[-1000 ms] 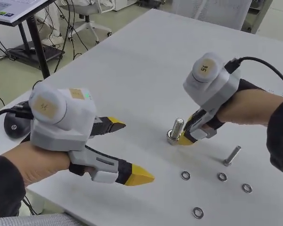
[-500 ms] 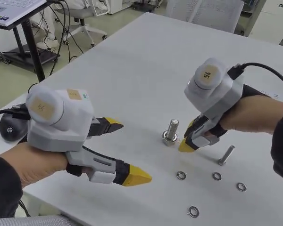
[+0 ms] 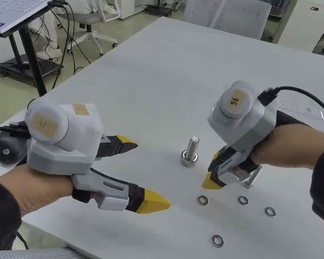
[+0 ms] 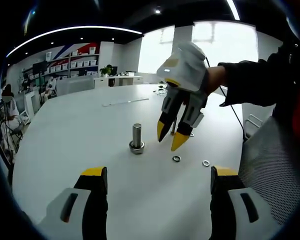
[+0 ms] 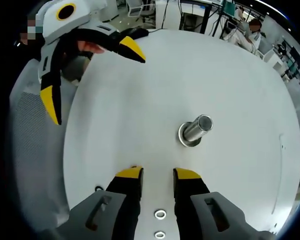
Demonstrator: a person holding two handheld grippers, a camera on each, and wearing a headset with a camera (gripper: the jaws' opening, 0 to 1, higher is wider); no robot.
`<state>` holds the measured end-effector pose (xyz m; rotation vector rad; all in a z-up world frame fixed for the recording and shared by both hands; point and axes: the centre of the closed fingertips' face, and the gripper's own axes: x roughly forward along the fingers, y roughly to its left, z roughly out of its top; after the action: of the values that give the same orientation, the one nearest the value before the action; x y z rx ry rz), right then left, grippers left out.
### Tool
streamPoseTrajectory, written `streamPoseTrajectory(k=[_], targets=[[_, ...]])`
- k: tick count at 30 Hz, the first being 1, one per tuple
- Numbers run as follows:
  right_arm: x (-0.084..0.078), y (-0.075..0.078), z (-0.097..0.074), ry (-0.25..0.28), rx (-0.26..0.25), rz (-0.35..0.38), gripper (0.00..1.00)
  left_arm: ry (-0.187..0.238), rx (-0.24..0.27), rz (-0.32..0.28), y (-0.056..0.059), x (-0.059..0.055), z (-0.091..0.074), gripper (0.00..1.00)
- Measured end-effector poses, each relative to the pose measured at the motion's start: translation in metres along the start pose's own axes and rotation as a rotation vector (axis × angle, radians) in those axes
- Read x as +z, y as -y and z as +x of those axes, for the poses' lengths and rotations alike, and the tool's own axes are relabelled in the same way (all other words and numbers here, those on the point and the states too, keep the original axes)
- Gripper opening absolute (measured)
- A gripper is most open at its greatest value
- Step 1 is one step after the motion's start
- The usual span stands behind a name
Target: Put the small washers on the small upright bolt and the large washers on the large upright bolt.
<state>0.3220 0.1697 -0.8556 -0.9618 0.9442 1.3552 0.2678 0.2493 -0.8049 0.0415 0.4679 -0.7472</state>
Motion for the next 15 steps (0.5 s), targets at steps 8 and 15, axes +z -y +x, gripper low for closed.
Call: streamPoseTrajectory(k=[8, 15], targets=[[-0.004, -0.01, 0.004, -0.011, 0.015, -0.011, 0.25, -0.002, -0.001, 0.005, 0.001, 0.0, -0.001, 0.85], [-0.009, -0.022, 0.011, -0.022, 0.034, -0.027, 0.25, -0.006, -0.004, 0.01, 0.003, 0.0, 0.0, 0.85]])
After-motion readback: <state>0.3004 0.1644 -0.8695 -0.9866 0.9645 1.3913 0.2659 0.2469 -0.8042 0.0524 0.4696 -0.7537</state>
